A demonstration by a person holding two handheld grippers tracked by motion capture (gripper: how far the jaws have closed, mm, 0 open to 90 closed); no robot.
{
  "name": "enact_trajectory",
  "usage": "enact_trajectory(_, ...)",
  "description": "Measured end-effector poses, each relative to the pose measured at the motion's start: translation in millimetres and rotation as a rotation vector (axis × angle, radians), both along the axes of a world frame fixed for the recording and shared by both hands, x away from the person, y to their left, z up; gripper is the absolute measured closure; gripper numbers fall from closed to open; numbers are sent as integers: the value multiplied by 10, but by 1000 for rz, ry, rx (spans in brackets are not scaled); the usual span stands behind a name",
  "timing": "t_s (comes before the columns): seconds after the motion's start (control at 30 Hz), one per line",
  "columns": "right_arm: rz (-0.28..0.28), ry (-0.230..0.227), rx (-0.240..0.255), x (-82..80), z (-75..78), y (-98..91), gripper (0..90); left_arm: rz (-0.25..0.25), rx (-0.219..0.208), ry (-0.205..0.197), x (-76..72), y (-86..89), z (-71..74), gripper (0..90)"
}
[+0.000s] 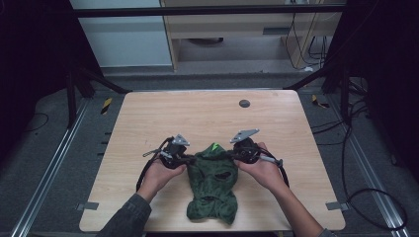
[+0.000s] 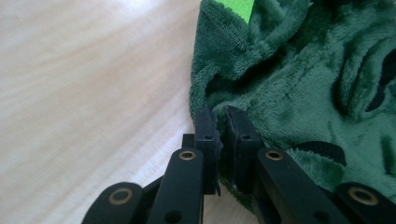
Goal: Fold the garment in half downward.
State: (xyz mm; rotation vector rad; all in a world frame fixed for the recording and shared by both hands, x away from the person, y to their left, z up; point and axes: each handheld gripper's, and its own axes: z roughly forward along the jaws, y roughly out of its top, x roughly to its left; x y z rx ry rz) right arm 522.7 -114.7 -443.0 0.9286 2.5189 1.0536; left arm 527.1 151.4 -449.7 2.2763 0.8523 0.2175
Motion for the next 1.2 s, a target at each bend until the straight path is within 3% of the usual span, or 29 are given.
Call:
enact_trajectory(0.57, -10, -50, 7, 313, 337, 12, 857, 18, 17, -76, 235, -1, 429, 844)
enact_trajectory(0.97, -23, -89, 10, 488, 531, 38, 857, 53, 22, -133, 355, -2, 612, 844)
enact_trajectory(1.2, -24, -98, 0, 530, 568, 78, 857, 58, 29, -139, 410, 5, 653, 844)
